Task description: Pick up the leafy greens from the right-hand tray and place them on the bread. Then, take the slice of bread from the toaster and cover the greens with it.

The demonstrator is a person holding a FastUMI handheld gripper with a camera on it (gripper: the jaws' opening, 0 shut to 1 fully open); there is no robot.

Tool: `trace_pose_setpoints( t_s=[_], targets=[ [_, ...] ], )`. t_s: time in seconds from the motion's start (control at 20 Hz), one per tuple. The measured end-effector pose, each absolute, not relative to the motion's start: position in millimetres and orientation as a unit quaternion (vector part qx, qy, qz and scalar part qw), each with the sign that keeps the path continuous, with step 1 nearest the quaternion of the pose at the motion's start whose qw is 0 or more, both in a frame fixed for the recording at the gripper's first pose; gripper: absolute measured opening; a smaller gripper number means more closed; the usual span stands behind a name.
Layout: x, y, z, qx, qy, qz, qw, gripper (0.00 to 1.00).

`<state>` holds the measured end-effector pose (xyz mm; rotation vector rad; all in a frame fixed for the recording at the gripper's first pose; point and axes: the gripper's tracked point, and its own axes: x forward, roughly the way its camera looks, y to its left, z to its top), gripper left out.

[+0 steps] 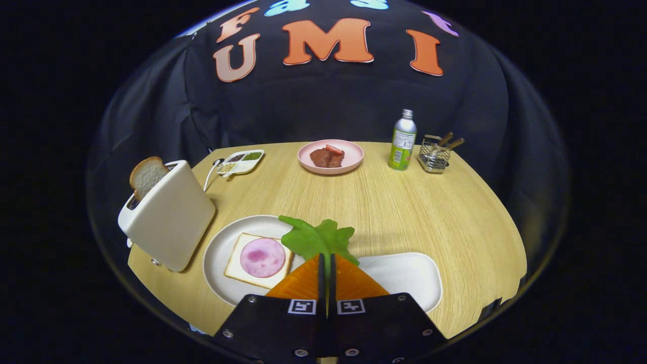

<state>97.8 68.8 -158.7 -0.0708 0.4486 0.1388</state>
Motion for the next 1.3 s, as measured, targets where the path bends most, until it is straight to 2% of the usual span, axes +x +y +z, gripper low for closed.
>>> trace_pose_setpoints(
  t_s=[0.45,1.05,1.1,1.15,1.3],
  targets=[
    [101,138,-169,-0.053,0.231,0.106,0.966,0.01],
    [103,161,-201,-0.058,0.264,0.102,0.957,0.03],
    [102,162,-203,-0.058,0.266,0.103,0.957,0.05],
    [101,162,-204,-0.06,0.266,0.101,0.957,0.13],
    [99,158,-204,-0.064,0.267,0.094,0.957,0.18]
  ],
)
